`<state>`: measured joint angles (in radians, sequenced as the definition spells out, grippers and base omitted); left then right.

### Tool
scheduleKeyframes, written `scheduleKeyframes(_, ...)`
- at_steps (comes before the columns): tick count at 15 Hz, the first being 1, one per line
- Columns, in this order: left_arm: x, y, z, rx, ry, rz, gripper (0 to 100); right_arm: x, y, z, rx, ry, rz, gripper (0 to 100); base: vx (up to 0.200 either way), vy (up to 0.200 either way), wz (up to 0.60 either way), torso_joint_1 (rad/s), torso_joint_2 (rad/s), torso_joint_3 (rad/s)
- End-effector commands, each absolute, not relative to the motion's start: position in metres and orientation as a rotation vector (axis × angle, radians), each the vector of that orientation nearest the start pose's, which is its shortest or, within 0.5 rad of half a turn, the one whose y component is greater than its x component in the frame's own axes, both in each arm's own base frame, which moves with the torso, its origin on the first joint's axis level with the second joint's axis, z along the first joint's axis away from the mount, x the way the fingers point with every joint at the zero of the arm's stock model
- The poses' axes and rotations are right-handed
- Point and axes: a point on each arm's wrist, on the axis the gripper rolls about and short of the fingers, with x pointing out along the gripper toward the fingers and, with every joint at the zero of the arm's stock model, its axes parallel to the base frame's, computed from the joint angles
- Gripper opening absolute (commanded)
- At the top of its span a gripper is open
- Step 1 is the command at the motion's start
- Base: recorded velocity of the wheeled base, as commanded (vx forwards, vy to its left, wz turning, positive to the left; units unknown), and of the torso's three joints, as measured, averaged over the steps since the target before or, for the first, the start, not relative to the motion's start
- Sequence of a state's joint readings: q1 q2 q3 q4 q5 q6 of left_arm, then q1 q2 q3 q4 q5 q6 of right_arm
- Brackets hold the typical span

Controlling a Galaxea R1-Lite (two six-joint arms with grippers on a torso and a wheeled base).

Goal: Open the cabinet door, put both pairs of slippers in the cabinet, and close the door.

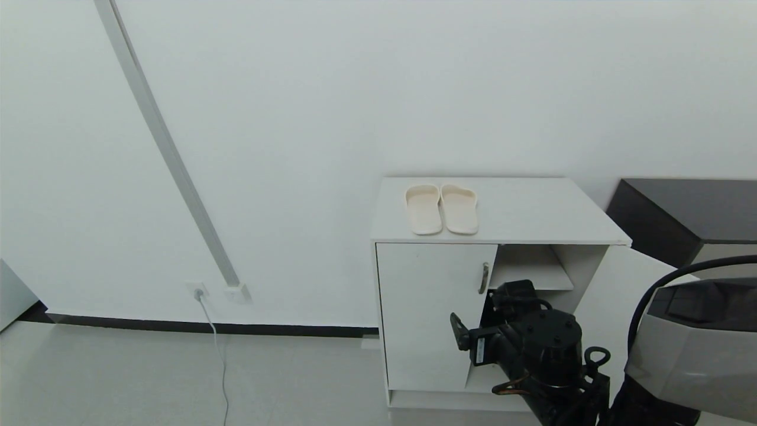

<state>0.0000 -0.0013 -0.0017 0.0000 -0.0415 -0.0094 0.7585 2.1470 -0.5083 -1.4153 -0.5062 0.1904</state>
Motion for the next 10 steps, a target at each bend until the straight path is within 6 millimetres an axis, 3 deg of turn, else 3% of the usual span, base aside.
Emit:
scheduleKeyframes(1, -0.0229, -0.0009, 0.0759, -0.009, -0.001, -0.041, 0, 0.2426, 0.2152, 0.0493, 0.055, 0.205, 0.233, 100, 0.0, 0.0, 0.0, 0.173, -0.37, -0.207)
scheduleKeyframes(4, -0.0229, -0.001, 0.0759, -0.009, -0.001, -0.043, 0, 0.2432, 0.2151, 0.0475, 0.049, 0.209, 0.232, 100, 0.0, 0.0, 0.0, 0.17, -0.36, -0.191)
scheduleKeyframes(8, -0.0229, -0.001, 0.0759, -0.008, -0.001, -0.043, 0, 0.245, 0.2161, 0.0455, 0.005, 0.203, 0.233, 100, 0.0, 0.0, 0.0, 0.019, -0.03, -0.018)
scheduleKeyframes(10, -0.0229, -0.001, 0.0759, -0.006, -0.001, -0.043, 0, 0.2478, 0.2181, 0.0553, 0.02, 0.163, 0.238, 100, 0.0, 0.0, 0.0, 0.0, 0.0, 0.0)
